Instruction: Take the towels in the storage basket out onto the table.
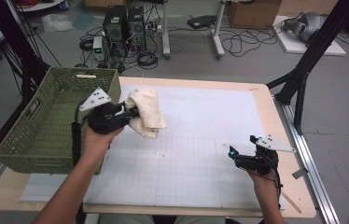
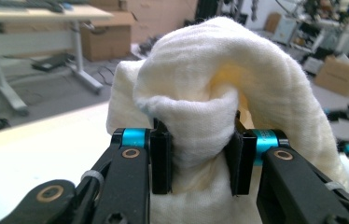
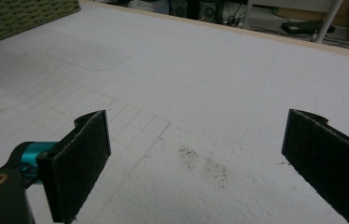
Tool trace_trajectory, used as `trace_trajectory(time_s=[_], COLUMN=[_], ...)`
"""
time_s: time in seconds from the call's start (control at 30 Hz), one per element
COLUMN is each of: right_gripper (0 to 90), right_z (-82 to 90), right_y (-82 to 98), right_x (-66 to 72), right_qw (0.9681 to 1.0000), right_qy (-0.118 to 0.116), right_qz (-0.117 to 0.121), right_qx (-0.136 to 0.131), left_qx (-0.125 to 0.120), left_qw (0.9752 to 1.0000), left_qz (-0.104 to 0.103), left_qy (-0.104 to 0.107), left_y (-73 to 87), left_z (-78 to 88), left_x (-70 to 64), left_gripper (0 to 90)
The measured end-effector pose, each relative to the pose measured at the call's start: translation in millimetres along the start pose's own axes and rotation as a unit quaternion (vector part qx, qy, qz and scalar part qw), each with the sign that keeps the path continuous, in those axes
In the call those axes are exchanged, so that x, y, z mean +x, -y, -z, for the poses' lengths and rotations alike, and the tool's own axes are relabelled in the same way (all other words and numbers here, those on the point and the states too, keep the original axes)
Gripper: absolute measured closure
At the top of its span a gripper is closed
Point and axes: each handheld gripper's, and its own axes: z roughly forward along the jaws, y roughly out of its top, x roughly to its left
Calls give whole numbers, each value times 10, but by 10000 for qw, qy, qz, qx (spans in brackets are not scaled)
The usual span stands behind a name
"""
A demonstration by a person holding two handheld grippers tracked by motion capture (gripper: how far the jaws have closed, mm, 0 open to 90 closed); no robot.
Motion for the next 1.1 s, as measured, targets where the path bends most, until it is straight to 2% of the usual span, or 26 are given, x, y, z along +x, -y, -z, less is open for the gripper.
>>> trace_trajectory(time_s=[0.17, 0.2, 0.27, 0.33, 0.4, 0.47, 0.5, 0.6, 0.67, 0.7, 0.73, 0.83, 0.9, 0.93, 1.0, 1.07, 1.1], right_gripper=[71, 71, 71, 72, 71, 71, 71, 71, 71, 72, 71, 71, 71, 71, 71, 71, 71], right_z=[-12, -13, -16, -16, -16, -18, -19, -20, -24, -26, -27, -25, -27, -30, -33, -37, -40], right_y=[4, 3, 4, 4, 5, 5, 5, 5, 6, 7, 8, 13, 20, 23, 23, 23, 23], right_x=[-1, 0, 3, 4, -5, -4, -4, 0, 1, 0, 1, -1, -9, -8, -9, -10, -9], right_qw=[10000, 10000, 10000, 10000, 10000, 10000, 10000, 10000, 10000, 10000, 9999, 9999, 9999, 9999, 9999, 9999, 9999], right_qy=[7, 9, -4, -6, -6, 0, -2, -8, -6, -4, -8, -6, -13, -6, -1, 5, 8], right_qz=[55, 60, 52, 40, 46, 33, 33, 36, 47, 55, 63, 43, 43, 23, 45, 78, 78], right_qx=[40, 45, 45, 48, 42, 43, 51, 65, 74, 78, 97, 111, 126, 132, 132, 128, 134], left_qx=[354, 354, 638, 696, 897, 940, 1058, 1186, 1321, 1452, 1524, 1412, 1335, 1335, 1177, 1136, 1008], left_qw=[9991, 9991, 9973, 9967, 9945, 9940, 9926, 9912, 9900, 9886, 9879, 9900, 9910, 9910, 9928, 9933, 9946], left_qz=[-4, -4, -12, -33, -71, -73, -60, -42, 1, -12, -56, 35, 76, 76, 107, 130, 151], left_qy=[222, 222, 376, 410, 539, 561, 598, 592, 504, 392, 285, 52, -54, -54, -171, -184, -207], left_y=[236, 236, 391, 422, 546, 573, 639, 713, 760, 785, 808, 827, 803, 803, 771, 770, 783], left_z=[-303, -303, -523, -569, -746, -782, -877, -1001, -1061, -1088, -1096, -1018, -928, -928, -752, -710, -605], left_x=[-155, -155, -263, -291, -400, -421, -469, -516, -515, -501, -480, -381, -315, -315, -207, -183, -136], left_gripper=[667, 666, 665, 665, 663, 659, 656, 643, 574, 508, 448, 339, 302, 300, 300, 304, 308])
